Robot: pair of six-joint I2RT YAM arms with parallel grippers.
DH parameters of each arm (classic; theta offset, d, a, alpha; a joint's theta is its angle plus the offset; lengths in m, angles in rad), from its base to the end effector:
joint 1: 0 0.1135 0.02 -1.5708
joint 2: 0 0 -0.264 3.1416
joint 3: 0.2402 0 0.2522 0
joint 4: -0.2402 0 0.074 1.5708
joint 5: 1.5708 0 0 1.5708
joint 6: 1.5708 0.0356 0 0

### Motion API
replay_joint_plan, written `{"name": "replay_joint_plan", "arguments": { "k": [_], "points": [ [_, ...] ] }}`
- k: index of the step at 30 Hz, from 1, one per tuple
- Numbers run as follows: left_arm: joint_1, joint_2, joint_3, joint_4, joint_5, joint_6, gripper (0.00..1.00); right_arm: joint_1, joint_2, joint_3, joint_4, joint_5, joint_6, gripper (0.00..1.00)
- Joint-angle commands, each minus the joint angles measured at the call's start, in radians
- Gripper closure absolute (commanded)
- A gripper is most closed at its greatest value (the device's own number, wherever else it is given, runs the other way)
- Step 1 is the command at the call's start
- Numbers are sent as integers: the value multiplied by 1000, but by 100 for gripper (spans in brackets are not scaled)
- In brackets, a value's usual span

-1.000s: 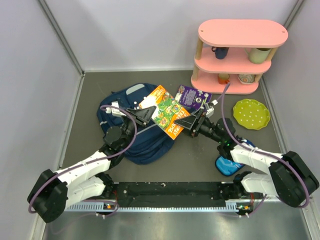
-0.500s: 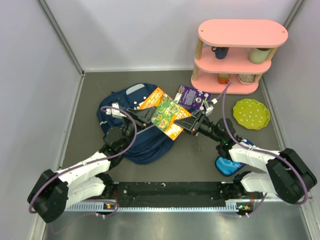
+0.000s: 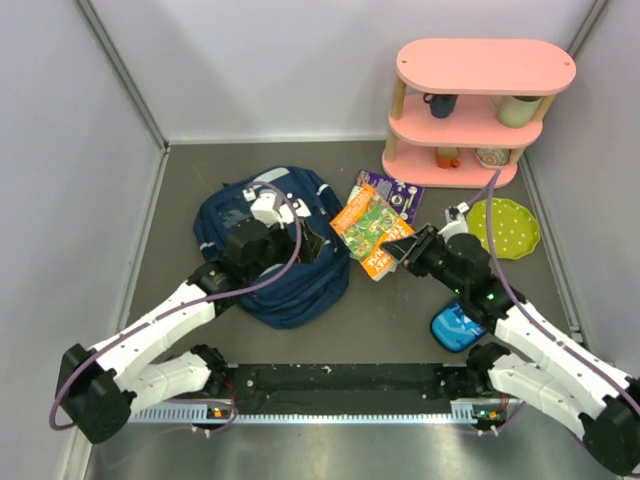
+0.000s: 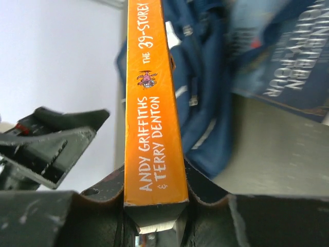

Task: Pack the student bag
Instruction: Pick up the book from the center of the board, then place the book in the student bag.

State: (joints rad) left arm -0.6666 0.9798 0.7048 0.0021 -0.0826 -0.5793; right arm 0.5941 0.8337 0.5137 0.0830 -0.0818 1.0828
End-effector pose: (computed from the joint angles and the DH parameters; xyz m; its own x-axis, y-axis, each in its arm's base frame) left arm 0.1829 -0.1401 0.2944 -0.4804 -0.3162 -0.8181 0.3475 0.7878 -0.5086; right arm 0.1644 0.1146 0.2632 -0.6421 0.6286 -0.4388 -0.1206 0.4825 0.8676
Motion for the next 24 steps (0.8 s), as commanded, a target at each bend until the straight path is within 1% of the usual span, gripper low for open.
{"name": "replay_joint_plan", "arguments": {
  "k": [1,3,4,5,7,10,14,18,21,22,24],
  "points": [
    [-49,95,74,-329,-8,252,2,1,-109,114,-296,241,-113,100],
    [-80,112,84,-349,-2,301,1,-4,-136,134,-353,261,-127,100],
    [-123,115,84,-350,-12,312,1,-7,-154,140,-373,281,-133,100],
    [-140,117,87,-347,-13,340,1,-8,-160,150,-409,289,-135,100],
    [-168,137,94,-358,32,360,2,-19,-172,155,-437,304,-133,100],
    [-182,151,84,-353,72,381,1,-36,-196,161,-468,300,-136,100],
    [-183,178,70,-359,78,433,2,-59,-205,166,-485,286,-136,100],
    [-182,218,81,-363,113,446,14,-71,-199,174,-489,275,-139,100],
    [-182,252,90,-349,127,437,28,-74,-189,181,-493,263,-146,100],
    [-182,257,90,-344,132,435,34,-74,-182,184,-494,255,-150,100],
    [-182,267,91,-326,135,423,39,-77,-176,187,-494,248,-149,100]
  ]
}}
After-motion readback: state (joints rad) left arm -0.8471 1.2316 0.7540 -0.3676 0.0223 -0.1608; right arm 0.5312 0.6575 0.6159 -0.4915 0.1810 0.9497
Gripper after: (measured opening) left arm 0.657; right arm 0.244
